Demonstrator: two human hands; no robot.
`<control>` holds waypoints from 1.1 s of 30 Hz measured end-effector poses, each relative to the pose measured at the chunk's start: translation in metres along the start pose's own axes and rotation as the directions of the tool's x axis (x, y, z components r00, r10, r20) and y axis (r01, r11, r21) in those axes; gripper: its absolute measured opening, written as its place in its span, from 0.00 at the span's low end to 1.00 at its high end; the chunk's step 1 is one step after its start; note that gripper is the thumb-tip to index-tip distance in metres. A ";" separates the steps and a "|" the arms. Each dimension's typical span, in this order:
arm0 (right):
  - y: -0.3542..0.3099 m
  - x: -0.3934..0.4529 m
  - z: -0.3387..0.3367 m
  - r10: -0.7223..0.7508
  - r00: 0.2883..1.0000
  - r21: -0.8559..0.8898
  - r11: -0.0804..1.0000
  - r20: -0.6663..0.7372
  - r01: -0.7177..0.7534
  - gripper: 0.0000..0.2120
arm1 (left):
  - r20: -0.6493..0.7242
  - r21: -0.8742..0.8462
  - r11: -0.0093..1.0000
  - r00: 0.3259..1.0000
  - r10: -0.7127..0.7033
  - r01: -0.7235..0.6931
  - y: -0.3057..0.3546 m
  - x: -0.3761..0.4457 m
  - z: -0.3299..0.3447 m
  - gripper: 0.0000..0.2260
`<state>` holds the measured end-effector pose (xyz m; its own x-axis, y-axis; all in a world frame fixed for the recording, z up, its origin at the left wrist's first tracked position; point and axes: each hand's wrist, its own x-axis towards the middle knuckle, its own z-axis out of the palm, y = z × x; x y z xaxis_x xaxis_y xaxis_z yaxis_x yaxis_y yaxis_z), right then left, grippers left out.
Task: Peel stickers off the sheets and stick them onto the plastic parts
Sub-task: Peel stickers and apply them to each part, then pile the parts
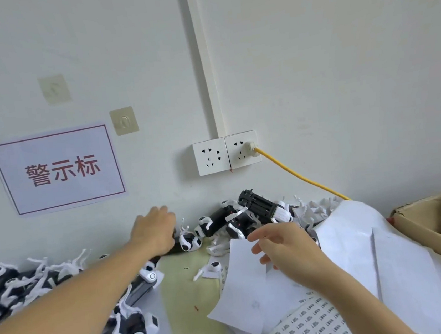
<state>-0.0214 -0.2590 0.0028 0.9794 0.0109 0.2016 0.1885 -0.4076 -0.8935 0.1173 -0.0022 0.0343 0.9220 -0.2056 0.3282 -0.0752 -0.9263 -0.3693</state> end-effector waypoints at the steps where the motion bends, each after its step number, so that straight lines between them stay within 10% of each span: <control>1: -0.001 -0.001 0.000 0.001 1.000 -0.005 1.000 0.003 -0.001 0.15 | -0.031 -0.189 0.979 0.996 -0.087 0.080 -0.008 0.002 -0.009 0.08; 5: -0.004 -0.004 0.004 0.002 1.000 0.004 1.000 0.017 -0.002 0.15 | -0.043 -0.774 0.603 0.933 -0.356 0.194 -0.026 0.002 -0.042 0.06; 13: -0.020 -0.012 0.024 0.006 0.998 0.187 0.982 0.066 -0.018 0.14 | -0.109 -0.987 0.158 0.800 -0.590 -0.019 0.013 -0.041 -0.087 0.11; 19: -0.029 -0.010 0.037 0.085 0.992 0.529 0.840 0.090 -0.120 0.11 | -0.342 -0.935 0.314 0.664 -0.665 -0.167 0.077 -0.099 -0.067 0.12; 25: -0.029 -0.009 0.041 0.188 0.954 0.675 0.675 0.235 -0.299 0.24 | -0.437 -0.849 0.461 0.833 -0.339 -0.258 0.107 -0.112 -0.042 0.08; 33: -0.020 -0.006 0.034 0.162 0.967 0.771 0.584 0.194 -0.253 0.22 | -0.417 -0.886 0.320 0.877 -0.238 -0.335 0.110 -0.121 -0.057 0.14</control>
<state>-0.0285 -0.2197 0.0059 0.9922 0.1214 -0.0278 -0.0815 0.4636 -0.8823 -0.0247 -0.0972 0.0035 0.6681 -0.0921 0.7383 -0.6694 -0.5075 0.5425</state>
